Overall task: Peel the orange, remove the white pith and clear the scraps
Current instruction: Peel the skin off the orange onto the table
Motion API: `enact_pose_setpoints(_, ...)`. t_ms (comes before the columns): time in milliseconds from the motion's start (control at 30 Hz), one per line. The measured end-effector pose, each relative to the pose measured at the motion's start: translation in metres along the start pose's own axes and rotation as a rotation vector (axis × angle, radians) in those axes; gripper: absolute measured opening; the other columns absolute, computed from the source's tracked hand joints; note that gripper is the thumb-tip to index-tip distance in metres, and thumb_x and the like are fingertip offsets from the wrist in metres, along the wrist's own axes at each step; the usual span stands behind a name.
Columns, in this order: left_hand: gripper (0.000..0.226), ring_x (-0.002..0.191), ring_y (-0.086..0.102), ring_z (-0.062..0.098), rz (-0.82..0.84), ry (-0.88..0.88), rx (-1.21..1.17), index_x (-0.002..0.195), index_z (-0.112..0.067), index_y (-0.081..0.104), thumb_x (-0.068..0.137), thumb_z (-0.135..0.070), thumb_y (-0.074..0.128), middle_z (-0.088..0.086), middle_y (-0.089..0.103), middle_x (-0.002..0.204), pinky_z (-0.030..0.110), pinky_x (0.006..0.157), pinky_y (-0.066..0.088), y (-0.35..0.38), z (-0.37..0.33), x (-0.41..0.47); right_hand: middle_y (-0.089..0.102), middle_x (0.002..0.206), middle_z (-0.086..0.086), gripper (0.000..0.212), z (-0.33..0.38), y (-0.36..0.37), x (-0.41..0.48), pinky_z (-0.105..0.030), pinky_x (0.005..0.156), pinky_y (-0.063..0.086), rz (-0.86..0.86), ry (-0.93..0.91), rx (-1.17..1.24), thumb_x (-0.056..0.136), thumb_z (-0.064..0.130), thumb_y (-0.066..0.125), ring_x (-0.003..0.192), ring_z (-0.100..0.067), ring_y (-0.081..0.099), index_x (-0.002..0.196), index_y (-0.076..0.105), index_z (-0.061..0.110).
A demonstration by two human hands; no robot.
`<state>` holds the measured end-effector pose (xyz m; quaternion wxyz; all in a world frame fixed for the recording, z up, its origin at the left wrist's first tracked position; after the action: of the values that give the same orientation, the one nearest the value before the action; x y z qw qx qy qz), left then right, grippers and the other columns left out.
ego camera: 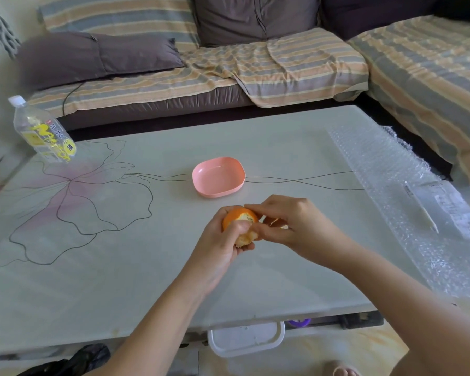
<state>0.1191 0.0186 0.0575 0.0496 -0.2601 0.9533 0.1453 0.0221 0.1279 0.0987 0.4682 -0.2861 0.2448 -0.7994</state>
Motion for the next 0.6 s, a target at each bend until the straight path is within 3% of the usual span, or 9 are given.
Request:
enact_pose_setpoints(167,0.055,0.072,0.061,0.01,0.027,0.048,0.08,0.102,-0.011,0.057,0.055,-0.037,0.064,0.003,0.064,0.088,0.021,0.065,0.051,0.0005,0.0025,-0.0025,0.055,0.075,0.003,0.018,0.0055,0.0026,-0.003,-0.011,0.063,0.039,-0.016,-0.067,-0.17,0.081,0.019,0.058,0.068,-0.011,0.052,0.094,0.071,0.019)
enact_pose_setpoints(333,0.053,0.084,0.06,0.017,0.015,0.061,0.087,0.101,-0.01,0.057,0.058,-0.04,0.065,0.012,0.063,0.098,0.022,0.067,0.051,0.0006,0.0044,-0.0016,0.052,0.065,-0.005,0.03,0.0089,0.0068,-0.0019,-0.008,0.053,0.032,-0.107,-0.037,-0.236,0.077,0.027,0.045,0.053,-0.018,0.041,0.078,0.069,0.009)
enact_pose_setpoints(400,0.054,0.082,0.06,0.016,0.02,0.067,0.088,0.101,-0.009,0.057,0.059,-0.04,0.065,0.013,0.063,0.098,0.022,0.068,0.051,0.0005,0.004,-0.0024,0.052,0.064,-0.006,0.035,0.0092,0.0072,-0.0013,-0.006,0.052,0.031,-0.127,-0.052,-0.222,0.077,0.03,0.042,0.054,-0.017,0.04,0.077,0.069,0.009)
enact_pose_setpoints(500,0.054,0.072,0.058,0.013,0.029,0.085,0.074,0.101,-0.007,0.056,0.058,-0.039,0.065,0.01,0.063,0.092,0.022,0.065,0.049,0.0006,0.0023,-0.0037,0.052,0.064,-0.005,0.023,0.0098,0.0074,-0.0002,-0.007,0.053,0.032,-0.14,-0.064,-0.216,0.077,0.017,0.051,0.066,-0.019,0.041,0.079,0.072,0.009)
enact_pose_setpoints(600,0.056,0.067,0.059,0.011,0.044,0.098,0.074,0.102,-0.007,0.055,0.057,-0.039,0.065,0.004,0.063,0.084,0.021,0.064,0.049,-0.0004,0.0009,-0.0047,0.055,0.067,-0.006,0.021,0.008,0.0079,0.0007,-0.016,0.055,0.036,-0.13,-0.064,-0.146,0.077,0.015,0.054,0.066,-0.02,0.044,0.083,0.073,0.009)
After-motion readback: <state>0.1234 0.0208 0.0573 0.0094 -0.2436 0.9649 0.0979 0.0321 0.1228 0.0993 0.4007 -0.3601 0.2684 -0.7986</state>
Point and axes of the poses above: each hand's wrist, its own x-axis towards the middle knuckle, its own y-axis out of the palm, z = x × y, the point moved 3 cm from there along x, towards the middle knuckle
